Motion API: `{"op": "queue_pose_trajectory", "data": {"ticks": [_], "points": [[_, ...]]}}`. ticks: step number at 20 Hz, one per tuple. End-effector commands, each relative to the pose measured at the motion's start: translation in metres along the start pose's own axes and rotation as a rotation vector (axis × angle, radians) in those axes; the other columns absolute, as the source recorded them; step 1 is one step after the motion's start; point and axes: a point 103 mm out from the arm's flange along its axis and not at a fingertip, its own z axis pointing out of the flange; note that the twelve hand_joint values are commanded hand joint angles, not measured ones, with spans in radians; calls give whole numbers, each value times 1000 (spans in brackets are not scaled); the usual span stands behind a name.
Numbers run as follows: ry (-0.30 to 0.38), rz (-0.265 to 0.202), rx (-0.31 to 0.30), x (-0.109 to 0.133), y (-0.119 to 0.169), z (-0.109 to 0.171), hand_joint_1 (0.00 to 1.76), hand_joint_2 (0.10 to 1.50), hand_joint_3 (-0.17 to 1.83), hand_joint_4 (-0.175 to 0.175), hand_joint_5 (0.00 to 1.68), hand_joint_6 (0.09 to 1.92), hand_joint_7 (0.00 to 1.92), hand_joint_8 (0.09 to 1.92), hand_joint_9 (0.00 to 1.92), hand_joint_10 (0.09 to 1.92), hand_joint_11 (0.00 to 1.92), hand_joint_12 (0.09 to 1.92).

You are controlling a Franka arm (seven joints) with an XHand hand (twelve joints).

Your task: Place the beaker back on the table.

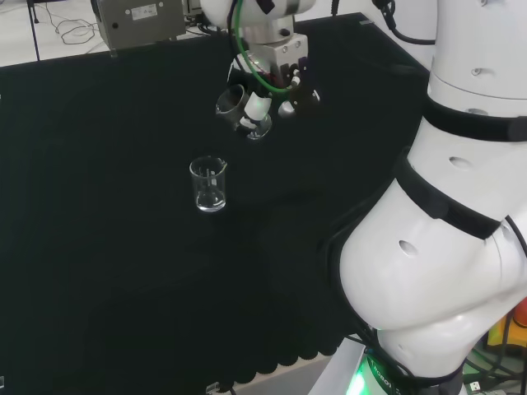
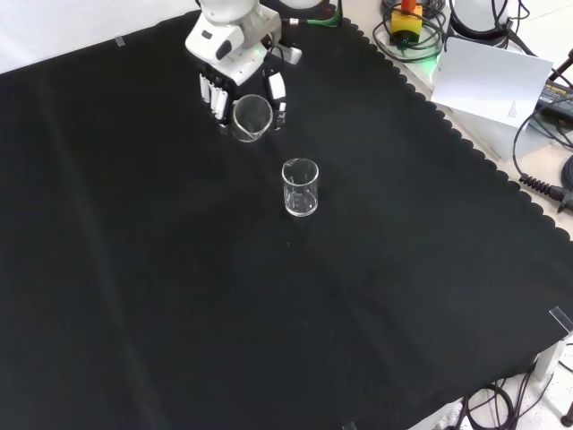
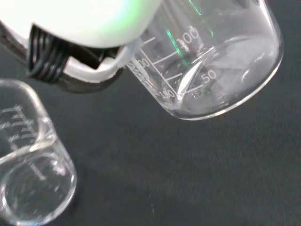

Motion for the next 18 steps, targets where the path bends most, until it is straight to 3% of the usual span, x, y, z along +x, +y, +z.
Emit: {"op": "queue_pose_trajectory", "data": {"ticks": [1,7,14,18], "points": [[137,4,-64,-23,14,30,1295,565,952,-175,1118,1054,1181,1030,1535,853,1148,835],[231,-66,-59,-25,32,57,1295,576,932,-175,1114,1050,1177,1026,1527,846,1146,834],[353,-147,-93,-25,40,74,1294,599,889,-175,1109,1033,1172,1010,1515,822,1149,828],[385,-176,-106,-22,42,82,1294,602,883,-175,1110,1030,1172,1006,1514,816,1149,826]]}}
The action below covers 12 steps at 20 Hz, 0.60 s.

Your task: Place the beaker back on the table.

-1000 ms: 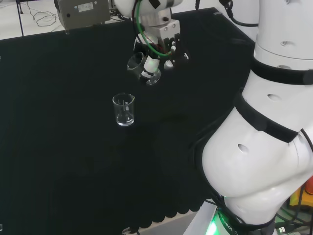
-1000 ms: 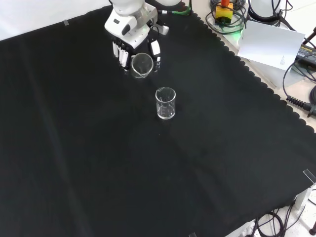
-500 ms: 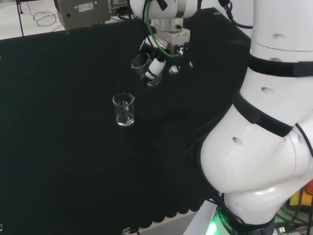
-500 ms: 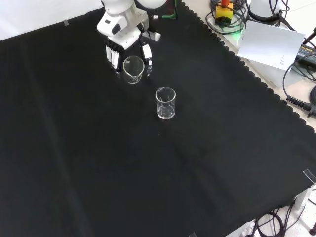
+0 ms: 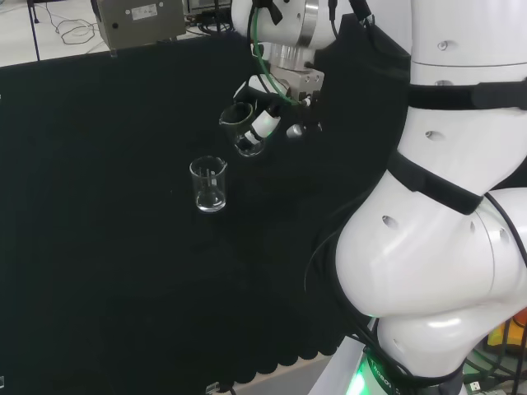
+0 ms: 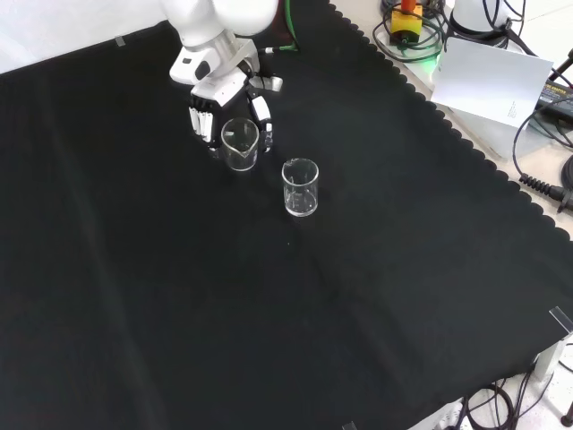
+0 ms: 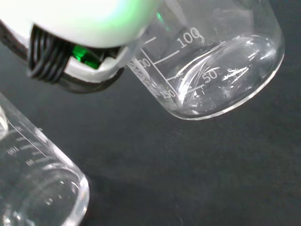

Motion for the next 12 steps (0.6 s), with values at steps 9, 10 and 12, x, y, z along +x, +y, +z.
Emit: {"op": "queue_pose_trajectory", "data": {"ticks": [9,10,12], "points": [[127,-82,-40,2,16,33,1295,608,866,-175,1113,1016,1175,992,1513,802,1148,821],[126,-80,-32,1,17,34,1295,610,860,-175,1114,1011,1177,987,1514,797,1149,820],[136,-72,-31,0,20,37,1297,616,842,-175,1119,993,1181,969,1517,781,1154,816]]}}
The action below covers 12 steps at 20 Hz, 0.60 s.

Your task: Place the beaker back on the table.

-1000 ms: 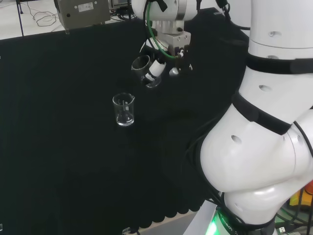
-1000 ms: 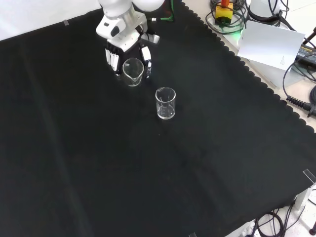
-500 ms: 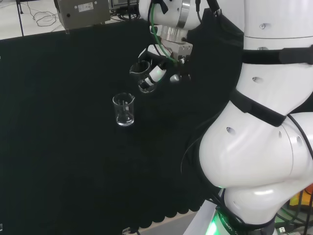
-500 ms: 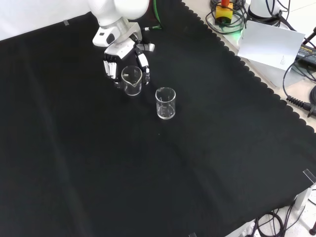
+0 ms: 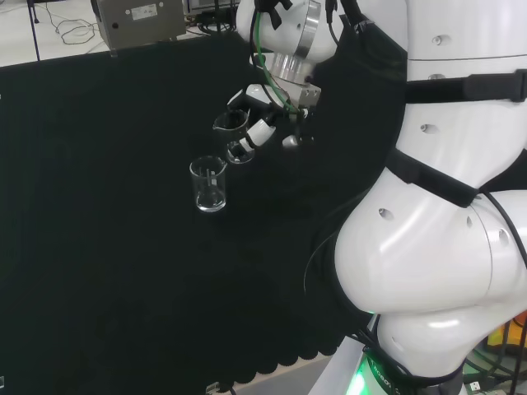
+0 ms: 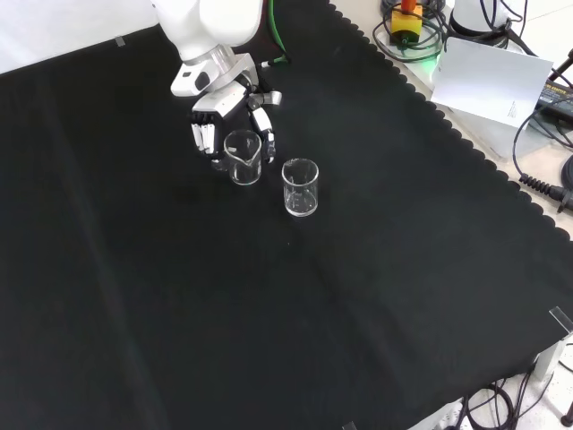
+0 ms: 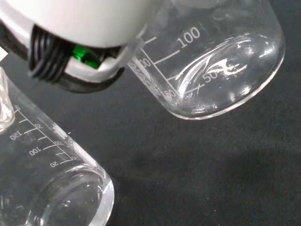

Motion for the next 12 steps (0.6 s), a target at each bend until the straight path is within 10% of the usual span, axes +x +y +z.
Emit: {"op": "queue_pose_trajectory", "data": {"ticks": [1,12], "points": [[26,3,4,-3,8,11,1297,620,831,-175,1122,983,1184,958,1519,771,1157,814],[45,33,3,-20,13,23,1299,637,783,-175,1136,935,1198,909,1526,711,1173,802]]}}
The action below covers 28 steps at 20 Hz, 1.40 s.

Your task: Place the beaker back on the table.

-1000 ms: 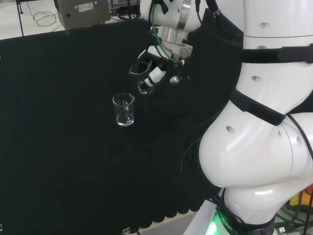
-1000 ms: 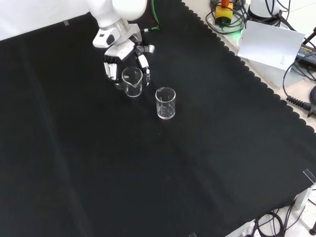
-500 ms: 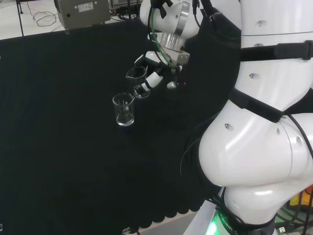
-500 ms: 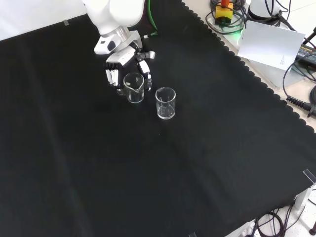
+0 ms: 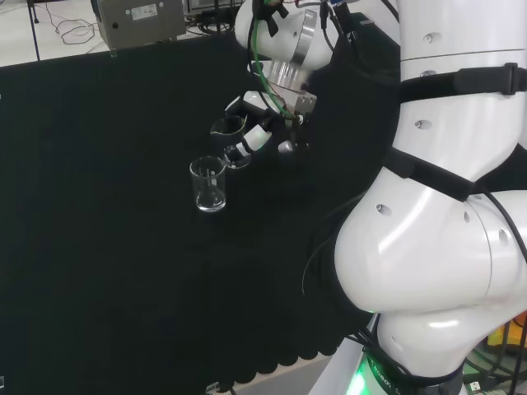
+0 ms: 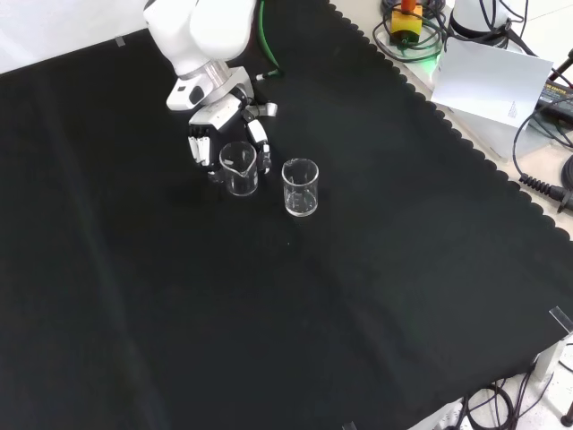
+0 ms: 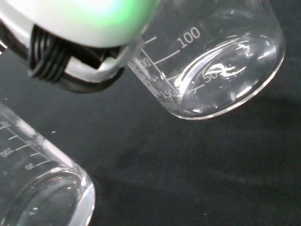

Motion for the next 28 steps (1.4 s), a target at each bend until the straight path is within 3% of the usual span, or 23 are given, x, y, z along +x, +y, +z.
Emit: {"op": "queue_pose_trajectory", "data": {"ticks": [1,15,21,23,25,26,28], "points": [[9,22,-5,-10,0,5,1300,639,777,-175,1138,929,1200,903,1528,702,1174,801],[42,64,3,-27,1,18,1301,644,752,-175,1152,895,1213,866,1537,651,1183,795],[-25,27,34,-29,-9,14,1301,647,746,-175,1153,890,1214,861,1522,637,1187,796],[-66,19,43,-23,-5,15,1283,670,710,-64,1121,902,1238,825,1392,629,1058,925],[-69,12,61,-18,-2,17,1220,721,637,-11,1098,919,1198,829,1297,641,929,1053],[-70,8,65,-16,-2,18,1177,753,585,0,1098,915,1155,861,1265,651,878,1102],[-72,9,64,-13,-2,17,1149,623,681,-35,943,952,1061,905,1201,664,768,1183]]}}
